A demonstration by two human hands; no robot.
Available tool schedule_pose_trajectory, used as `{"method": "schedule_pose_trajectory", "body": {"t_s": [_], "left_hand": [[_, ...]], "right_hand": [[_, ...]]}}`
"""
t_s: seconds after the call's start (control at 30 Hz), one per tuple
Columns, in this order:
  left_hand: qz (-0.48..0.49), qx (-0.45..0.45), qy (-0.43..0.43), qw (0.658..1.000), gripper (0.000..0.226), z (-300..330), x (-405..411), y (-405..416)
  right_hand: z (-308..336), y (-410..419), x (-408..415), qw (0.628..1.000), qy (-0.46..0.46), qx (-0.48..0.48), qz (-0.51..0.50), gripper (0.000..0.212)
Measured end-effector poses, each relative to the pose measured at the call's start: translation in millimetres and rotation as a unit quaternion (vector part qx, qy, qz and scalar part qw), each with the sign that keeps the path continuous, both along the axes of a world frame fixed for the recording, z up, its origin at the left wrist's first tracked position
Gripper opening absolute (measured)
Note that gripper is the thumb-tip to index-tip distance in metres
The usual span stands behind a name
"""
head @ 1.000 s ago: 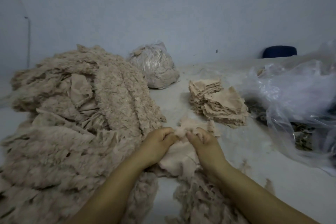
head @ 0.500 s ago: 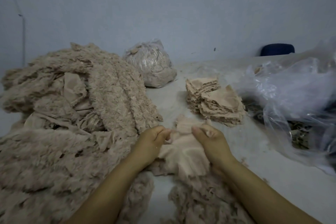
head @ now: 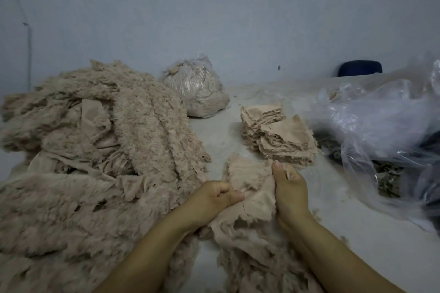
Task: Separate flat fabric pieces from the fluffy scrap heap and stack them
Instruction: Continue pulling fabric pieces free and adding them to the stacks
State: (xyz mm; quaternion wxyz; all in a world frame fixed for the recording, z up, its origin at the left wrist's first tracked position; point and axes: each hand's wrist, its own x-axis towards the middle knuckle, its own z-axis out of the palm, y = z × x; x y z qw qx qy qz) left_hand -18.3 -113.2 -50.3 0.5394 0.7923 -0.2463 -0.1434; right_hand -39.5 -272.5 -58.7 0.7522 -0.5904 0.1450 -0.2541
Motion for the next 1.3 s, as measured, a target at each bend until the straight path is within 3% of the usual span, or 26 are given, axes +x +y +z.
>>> {"method": "schedule_pose_trajectory", "body": {"t_s": [0.1, 0.17, 0.27, 0.37, 0.43, 0.5, 0.57, 0.67, 0.77, 0.87, 1.0, 1.13, 1.3], "left_hand": [[-0.066, 0.050, -0.001, 0.997, 0.045, 3, -1, 8], [-0.073, 0.062, 0.003, 0.995, 0.041, 4, -2, 16], [-0.011, -0.018, 0.017, 1.000, 0.013, 10, -3, 17], [0.026, -0.065, 0.022, 0.997, 0.059, 11, -4, 3], [0.049, -0.031, -0.026, 0.998, 0.077, 9, -8, -8], [0.078, -0.037, -0.056, 0.995, 0.059, 5, -10, -15], [0.114, -0.086, -0.060, 0.988, 0.018, 4, -8, -17], [0.133, -0.112, -0.028, 0.984, 0.022, 6, -8, -16], [0.184, -0.169, 0.020, 0.968, 0.024, 8, -7, -14], [0.255, -0.231, 0.034, 0.938, 0.021, 11, 0, -12], [0.224, -0.298, 0.083, 0.924, 0.011, 9, -1, -13], [0.164, -0.222, 0.082, 0.958, 0.034, 10, -2, -5], [0.069, -0.040, 0.080, 0.994, 0.040, 11, -2, 2]], "right_hand": [[2, -12, 6, 0.995, 0.006, 0.039, -0.087, 0.029], [5, -27, 8, 0.992, 0.015, 0.054, -0.115, 0.023], [3, -27, 4, 0.999, 0.045, -0.005, -0.010, 0.024], [0, -5, -3, 0.991, 0.027, -0.107, 0.077, 0.038], [-1, 6, -7, 0.978, 0.004, -0.155, 0.137, 0.042], [-4, 11, -10, 0.975, -0.006, -0.150, 0.166, 0.031], [-6, 9, -7, 0.978, 0.009, -0.174, 0.118, 0.035], [-3, -2, -3, 0.983, 0.009, -0.183, 0.024, 0.041], [-4, -10, -1, 0.991, 0.017, -0.132, -0.026, 0.043], [-4, 1, -6, 0.994, 0.069, -0.023, 0.085, 0.047], [-5, 21, -18, 0.950, 0.093, 0.031, 0.297, 0.040], [-8, 15, -15, 0.974, 0.031, 0.115, 0.193, 0.022], [-8, 4, -7, 0.996, 0.009, -0.008, 0.093, 0.013]]}}
